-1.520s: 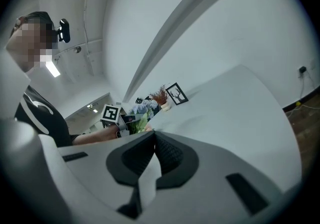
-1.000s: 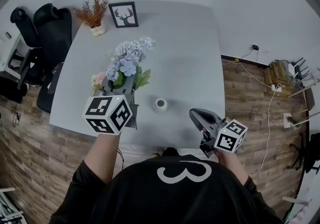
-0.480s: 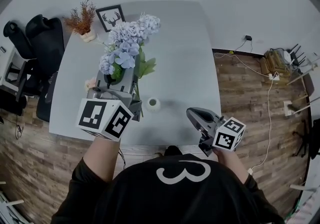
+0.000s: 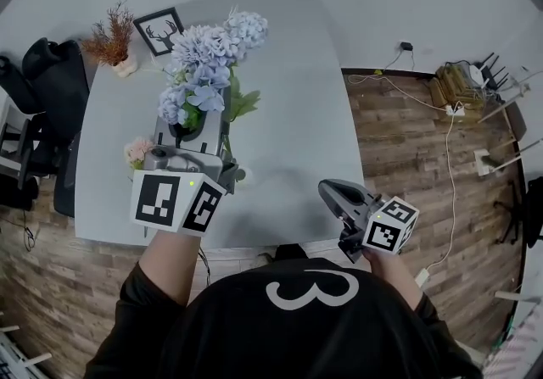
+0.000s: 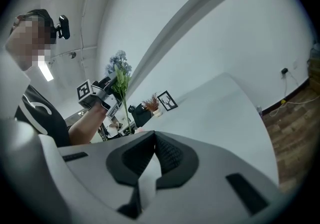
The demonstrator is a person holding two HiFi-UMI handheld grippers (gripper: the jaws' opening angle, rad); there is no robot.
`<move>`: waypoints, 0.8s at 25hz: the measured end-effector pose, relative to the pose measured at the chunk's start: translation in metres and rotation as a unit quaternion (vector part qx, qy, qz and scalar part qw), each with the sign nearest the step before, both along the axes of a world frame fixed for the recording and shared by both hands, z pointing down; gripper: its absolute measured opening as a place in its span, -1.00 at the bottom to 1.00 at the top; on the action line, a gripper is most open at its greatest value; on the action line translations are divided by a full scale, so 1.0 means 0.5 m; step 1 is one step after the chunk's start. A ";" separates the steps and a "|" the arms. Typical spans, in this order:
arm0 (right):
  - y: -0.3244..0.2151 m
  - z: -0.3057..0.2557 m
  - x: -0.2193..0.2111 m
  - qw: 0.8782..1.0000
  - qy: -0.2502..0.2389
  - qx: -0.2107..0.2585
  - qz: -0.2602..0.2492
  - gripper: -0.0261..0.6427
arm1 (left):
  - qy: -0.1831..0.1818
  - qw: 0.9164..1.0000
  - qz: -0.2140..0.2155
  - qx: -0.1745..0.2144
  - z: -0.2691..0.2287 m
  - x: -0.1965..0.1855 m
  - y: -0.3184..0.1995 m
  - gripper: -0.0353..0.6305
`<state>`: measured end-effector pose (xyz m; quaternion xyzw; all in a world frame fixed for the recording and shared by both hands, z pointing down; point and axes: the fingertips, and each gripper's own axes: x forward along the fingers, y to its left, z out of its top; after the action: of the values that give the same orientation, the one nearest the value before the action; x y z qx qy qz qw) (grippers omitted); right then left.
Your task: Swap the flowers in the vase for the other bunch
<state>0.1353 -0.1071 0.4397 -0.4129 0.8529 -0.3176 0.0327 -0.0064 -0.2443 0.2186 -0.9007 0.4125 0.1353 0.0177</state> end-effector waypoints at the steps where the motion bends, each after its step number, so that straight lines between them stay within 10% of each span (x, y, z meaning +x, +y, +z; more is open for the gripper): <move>1: -0.001 0.002 0.004 1.000 0.000 -0.001 0.002 -0.89 | -0.001 1.000 -0.001 0.003 0.008 0.002 -0.003 -0.70; 20: -0.069 0.029 0.013 0.999 0.004 -0.027 -0.020 -0.89 | 0.042 0.997 -0.062 -0.030 0.149 -0.041 -0.055 -0.69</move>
<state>0.1418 -0.1418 0.4543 -0.3975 0.8524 -0.3396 0.0113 -0.0270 -0.2717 0.2932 -0.8673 0.4714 0.1590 -0.0181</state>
